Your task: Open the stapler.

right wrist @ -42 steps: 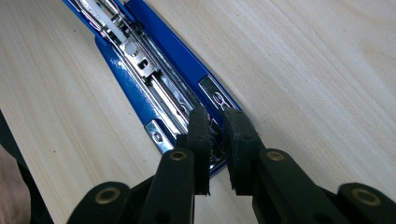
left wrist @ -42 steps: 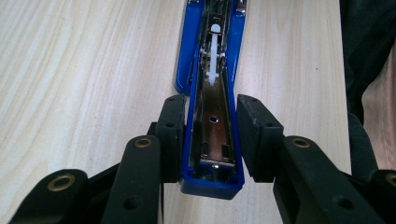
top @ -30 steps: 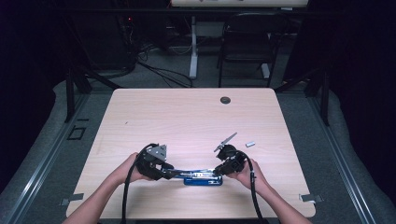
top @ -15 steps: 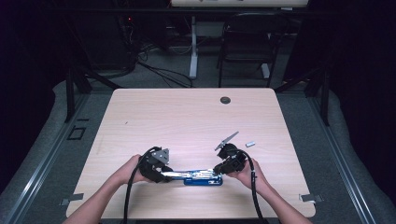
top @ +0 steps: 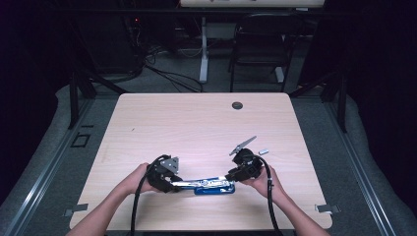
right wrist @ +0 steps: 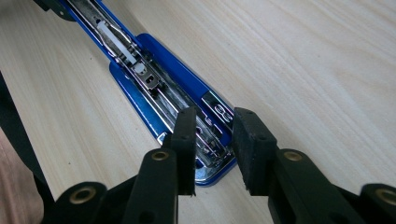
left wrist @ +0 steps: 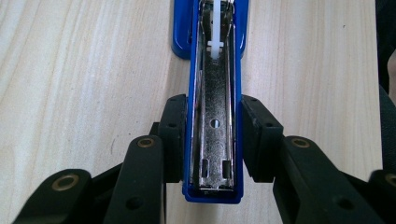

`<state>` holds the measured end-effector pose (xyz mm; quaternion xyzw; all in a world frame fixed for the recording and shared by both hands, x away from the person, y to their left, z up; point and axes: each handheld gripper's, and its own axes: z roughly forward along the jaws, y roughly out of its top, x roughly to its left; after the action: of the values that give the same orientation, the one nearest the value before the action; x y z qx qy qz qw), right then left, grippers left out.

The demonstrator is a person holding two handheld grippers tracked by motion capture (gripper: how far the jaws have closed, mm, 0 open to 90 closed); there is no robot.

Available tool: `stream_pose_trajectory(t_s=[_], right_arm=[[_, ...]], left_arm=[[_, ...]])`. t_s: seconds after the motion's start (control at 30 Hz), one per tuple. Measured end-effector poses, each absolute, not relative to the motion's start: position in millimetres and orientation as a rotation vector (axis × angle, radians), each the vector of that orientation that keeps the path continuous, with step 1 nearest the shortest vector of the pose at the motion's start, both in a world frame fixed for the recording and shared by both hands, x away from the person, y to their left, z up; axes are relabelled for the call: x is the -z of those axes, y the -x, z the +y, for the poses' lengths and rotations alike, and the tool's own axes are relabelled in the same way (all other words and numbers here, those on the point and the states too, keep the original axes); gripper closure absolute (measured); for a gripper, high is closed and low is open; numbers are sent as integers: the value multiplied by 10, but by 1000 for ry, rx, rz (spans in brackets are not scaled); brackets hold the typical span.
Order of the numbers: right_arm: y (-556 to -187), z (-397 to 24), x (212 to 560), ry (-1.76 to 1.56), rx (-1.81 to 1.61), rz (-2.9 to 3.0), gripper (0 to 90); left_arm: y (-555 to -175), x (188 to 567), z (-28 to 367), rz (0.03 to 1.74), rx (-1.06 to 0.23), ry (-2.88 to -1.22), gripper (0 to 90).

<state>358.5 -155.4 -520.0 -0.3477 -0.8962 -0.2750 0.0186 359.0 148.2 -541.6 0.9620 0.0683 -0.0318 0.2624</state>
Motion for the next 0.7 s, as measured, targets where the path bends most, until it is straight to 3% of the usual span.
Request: stream_pose_trajectory(t_s=[0.27,0.7], right_arm=[[-3601,-1657,5160,1134,898,-2758,608],[-3689,-1891,5074,1255,862,-2785,266]], left_arm=[[-3607,5404,1485,171,109,-2612,651],[-3616,5403,1483,162,114,-2615,651]])
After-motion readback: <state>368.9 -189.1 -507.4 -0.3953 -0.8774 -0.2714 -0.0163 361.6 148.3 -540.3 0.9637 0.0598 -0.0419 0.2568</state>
